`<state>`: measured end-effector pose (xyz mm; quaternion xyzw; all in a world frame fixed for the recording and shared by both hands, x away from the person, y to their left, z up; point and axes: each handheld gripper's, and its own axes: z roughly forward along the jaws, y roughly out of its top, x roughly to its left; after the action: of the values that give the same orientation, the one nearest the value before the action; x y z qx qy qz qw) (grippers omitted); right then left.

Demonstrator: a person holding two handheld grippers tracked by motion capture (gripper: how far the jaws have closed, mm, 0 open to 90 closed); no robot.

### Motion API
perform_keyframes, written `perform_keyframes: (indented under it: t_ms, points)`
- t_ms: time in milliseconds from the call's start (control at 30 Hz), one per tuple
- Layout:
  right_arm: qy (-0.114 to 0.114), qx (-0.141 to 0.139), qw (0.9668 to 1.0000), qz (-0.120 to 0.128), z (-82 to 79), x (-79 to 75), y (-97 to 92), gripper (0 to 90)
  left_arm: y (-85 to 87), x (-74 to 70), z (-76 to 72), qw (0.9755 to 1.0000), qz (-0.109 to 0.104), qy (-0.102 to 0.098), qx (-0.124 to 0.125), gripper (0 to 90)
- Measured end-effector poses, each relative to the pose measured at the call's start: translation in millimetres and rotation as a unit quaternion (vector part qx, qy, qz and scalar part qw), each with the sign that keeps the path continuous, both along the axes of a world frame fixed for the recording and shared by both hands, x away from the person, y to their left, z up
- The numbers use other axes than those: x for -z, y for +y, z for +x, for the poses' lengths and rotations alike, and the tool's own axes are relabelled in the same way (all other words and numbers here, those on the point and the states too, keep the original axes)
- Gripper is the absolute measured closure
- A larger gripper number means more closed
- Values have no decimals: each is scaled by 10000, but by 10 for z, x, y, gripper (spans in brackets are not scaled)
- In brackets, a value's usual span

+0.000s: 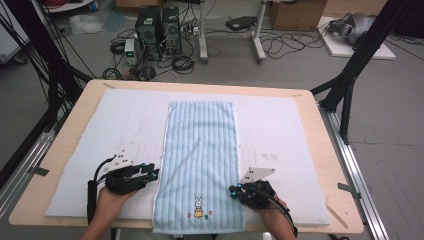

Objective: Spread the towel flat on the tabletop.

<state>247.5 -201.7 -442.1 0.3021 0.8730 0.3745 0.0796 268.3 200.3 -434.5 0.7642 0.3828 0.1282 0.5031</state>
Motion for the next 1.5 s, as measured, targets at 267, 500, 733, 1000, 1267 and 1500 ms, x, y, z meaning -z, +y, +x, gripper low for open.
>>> perform_keyframes:
  t_ms: [267, 500, 733, 1000, 1267, 1500]
  points:
    - [337, -204, 9992, -17, -9, -39, -68, 877, -88, 16, 158, 9998, 101, 93, -147, 618]
    - [-109, 130, 9982, 581, 33, -112, -154, 718, -279, 75, 445, 9983, 418, 358, -165, 648]
    - [-395, 1044, 9917, 635, 226, -102, -302, 720, -430, 161, 441, 9961, 847, 219, 126, 767]
    - [-447, 1155, 9908, 546, 311, -102, -278, 717, -345, 154, 346, 9946, 985, 170, 273, 890]
    - [-598, 1524, 9852, 509, 567, -131, -225, 701, -204, 103, 395, 9981, 589, 180, -98, 663]
    - [-527, 1823, 9814, 295, 1040, -104, -16, 688, -90, 35, 565, 9987, 252, -146, -428, 482]
